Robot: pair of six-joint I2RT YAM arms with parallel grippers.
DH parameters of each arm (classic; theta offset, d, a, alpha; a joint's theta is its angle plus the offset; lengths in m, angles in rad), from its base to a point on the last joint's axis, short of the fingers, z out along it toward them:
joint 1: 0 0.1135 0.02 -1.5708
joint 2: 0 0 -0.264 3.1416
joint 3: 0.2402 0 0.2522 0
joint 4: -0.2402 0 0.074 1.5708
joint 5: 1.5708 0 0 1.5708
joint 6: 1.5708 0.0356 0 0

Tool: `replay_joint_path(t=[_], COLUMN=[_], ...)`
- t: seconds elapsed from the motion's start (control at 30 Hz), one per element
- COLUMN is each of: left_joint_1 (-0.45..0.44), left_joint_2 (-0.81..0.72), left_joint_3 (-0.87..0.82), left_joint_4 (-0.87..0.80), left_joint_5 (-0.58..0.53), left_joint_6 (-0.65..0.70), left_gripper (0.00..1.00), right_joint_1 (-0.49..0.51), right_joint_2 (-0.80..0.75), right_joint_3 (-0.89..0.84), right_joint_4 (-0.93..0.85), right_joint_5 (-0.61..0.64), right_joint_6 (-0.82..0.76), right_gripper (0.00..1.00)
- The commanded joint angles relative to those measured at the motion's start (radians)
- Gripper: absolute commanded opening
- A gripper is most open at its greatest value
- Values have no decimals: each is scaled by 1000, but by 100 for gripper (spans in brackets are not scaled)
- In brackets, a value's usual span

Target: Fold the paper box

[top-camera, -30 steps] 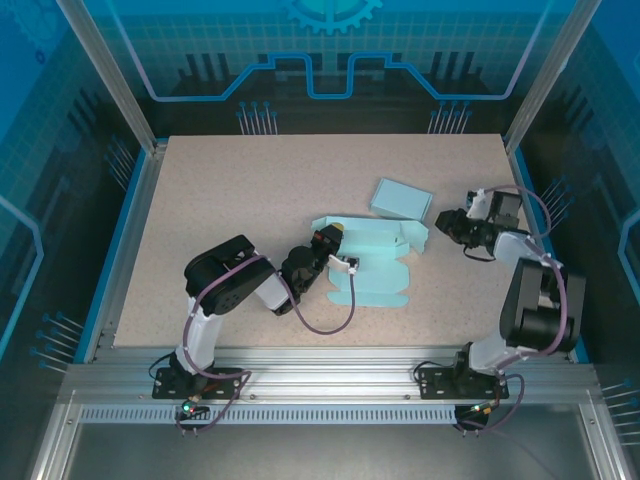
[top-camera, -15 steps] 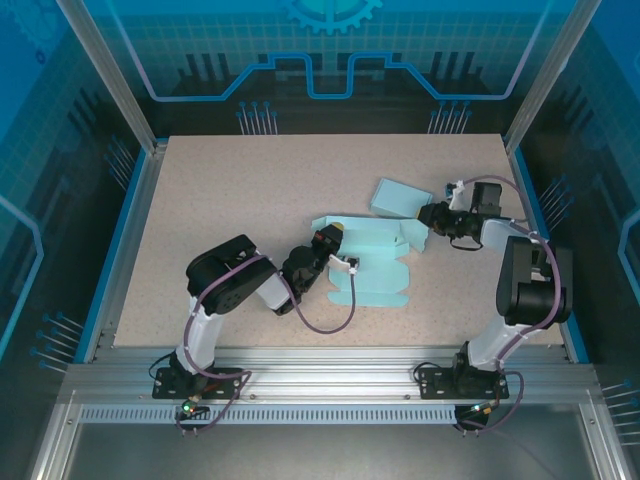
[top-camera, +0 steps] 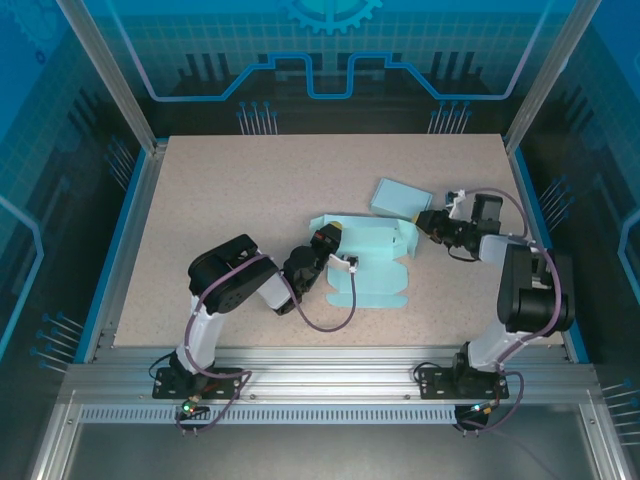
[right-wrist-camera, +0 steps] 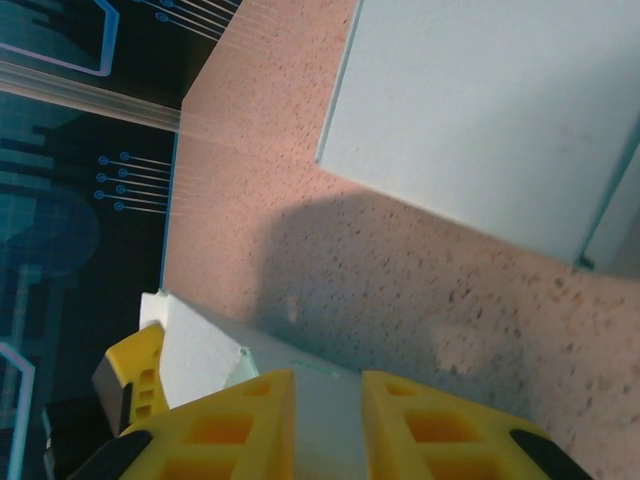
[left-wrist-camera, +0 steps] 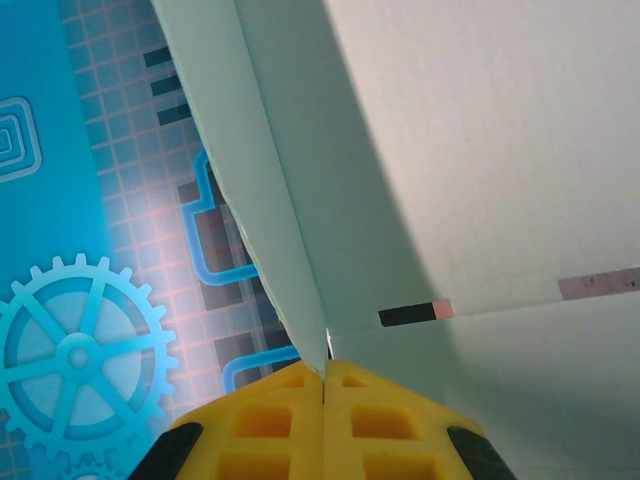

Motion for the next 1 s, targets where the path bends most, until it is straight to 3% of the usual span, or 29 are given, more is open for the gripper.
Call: replay_joint_path(t=[0.0,0.17,0.5,0.77,0.97], left_joint_1=[-7,-6,2,-27,-41], left_joint_2=[26,26,31,-3,6], left_joint_3=[18,52,106,61,20], left_joint_4=[-46,-46,-46,-45,-46], left_joint_5=[-7,-43,-81,-117,-157], left_joint_6=[28,52,110,130,115], left_gripper=[0,0,0,0,0], right_joint_1=[11,23,62,135,150], right_joint_2=[-81,-134,-39,13,46], right_joint_3=[-42,-93,-100,15,-10], right_joint_4=[-6,10,211,142,134], right_joint_5=[-52,-25,-24,65,125], right_joint_6=[33,46,134,88,42], right_gripper=[26,28,29,29,29])
